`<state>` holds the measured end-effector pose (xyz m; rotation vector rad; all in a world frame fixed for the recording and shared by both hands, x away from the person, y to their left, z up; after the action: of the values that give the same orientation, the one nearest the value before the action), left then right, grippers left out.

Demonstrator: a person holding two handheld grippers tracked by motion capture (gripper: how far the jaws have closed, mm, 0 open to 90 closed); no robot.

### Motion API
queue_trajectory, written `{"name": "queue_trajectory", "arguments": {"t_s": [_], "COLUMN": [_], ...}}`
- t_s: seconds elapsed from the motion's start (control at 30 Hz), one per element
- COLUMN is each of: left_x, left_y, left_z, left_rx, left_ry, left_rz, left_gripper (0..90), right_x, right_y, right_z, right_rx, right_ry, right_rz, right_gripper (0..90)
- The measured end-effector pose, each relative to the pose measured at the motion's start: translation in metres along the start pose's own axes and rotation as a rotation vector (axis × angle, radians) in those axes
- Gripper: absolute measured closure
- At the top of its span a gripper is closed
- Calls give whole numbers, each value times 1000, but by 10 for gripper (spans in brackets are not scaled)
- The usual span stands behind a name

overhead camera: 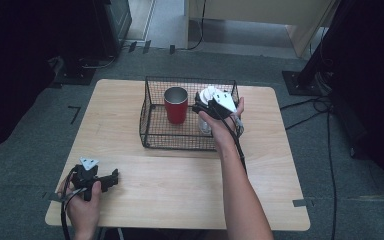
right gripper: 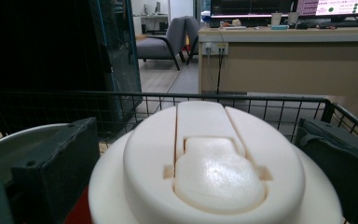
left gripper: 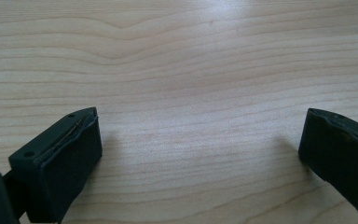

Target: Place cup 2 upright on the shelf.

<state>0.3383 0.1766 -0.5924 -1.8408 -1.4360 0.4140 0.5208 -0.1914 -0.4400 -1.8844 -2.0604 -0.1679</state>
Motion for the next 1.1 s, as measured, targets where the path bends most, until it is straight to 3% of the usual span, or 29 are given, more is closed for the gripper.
{"name": "queue_trajectory", "arguments": {"t_s": [0.23,0.57,0.7,0.9,1.1], "left_x": [0,0,0,0,0], "left_y": [0,0,0,0,0], "left_z": [0,0,0,0,0], "left_rx": [0,-1,-1,0,-1], "left_ry": [0,0,-1,-1,-1], "left_rz": [0,0,0,-1,-1], "left_gripper": [0,0,0,0,0], "right_x": [5,14,18,30,32], "right_y": [-7,-26,-38,-62,-82], "right_z": [-13,-34,-42,-48,-52], "right_rx": [-19,-38,-43,-38,-42], "right_ry": [20,4,-19,-47,-53], "right_rz": [-13,-39,-59,-127,-158], "right_gripper": [32,50,26,0,0]}}
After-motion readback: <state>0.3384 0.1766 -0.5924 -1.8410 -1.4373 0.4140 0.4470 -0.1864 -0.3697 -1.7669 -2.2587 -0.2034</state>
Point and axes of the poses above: each handheld gripper's, and its own axes: y roughly forward along the jaws, z roughly out of its underside, x roughly to its left, the point moved 10 cm from there along y, roughly forward along the jaws, and after that the axes turned 15 degrees about y, right-handed, at the moved point
